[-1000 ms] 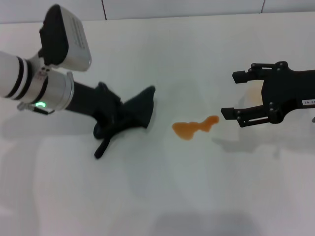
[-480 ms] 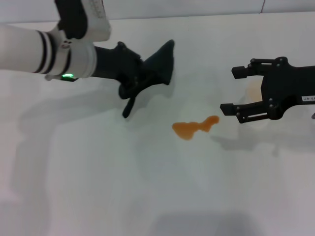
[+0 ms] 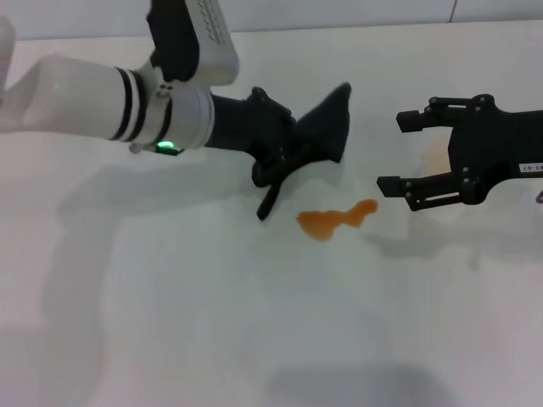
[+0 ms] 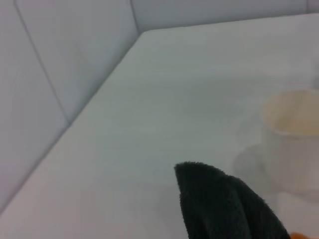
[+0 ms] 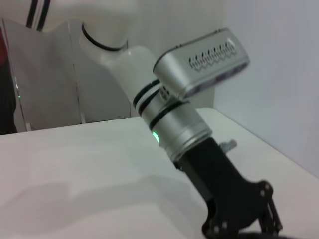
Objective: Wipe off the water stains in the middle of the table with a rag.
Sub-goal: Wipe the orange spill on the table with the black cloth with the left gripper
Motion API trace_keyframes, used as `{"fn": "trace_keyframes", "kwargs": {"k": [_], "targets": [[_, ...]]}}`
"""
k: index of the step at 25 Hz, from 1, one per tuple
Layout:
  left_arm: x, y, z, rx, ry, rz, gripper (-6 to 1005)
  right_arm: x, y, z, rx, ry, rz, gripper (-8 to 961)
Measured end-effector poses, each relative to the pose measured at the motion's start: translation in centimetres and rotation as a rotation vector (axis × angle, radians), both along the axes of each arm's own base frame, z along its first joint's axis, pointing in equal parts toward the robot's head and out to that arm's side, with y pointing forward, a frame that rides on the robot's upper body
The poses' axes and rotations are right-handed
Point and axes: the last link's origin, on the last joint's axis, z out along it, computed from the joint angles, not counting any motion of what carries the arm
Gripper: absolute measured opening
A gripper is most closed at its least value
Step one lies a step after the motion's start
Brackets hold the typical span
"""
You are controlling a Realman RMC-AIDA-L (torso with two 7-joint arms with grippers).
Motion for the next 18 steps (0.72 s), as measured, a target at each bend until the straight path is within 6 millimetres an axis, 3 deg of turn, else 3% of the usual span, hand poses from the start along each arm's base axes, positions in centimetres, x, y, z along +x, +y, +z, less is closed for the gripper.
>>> {"fn": "trace_keyframes", "kwargs": {"k": [9, 18], "targets": [[-1.3, -2.0, -2.4, -0.061, 0.078, -0.005, 129, 0.0, -0.2, -0.1, -0.007, 0.005, 0.005, 870], [-1.2, -2.8, -3.8, -0.079, 0.112, -0.034, 130, -0.2, -0.2, -0.3, -0.009, 0.006, 0.009, 870]]}}
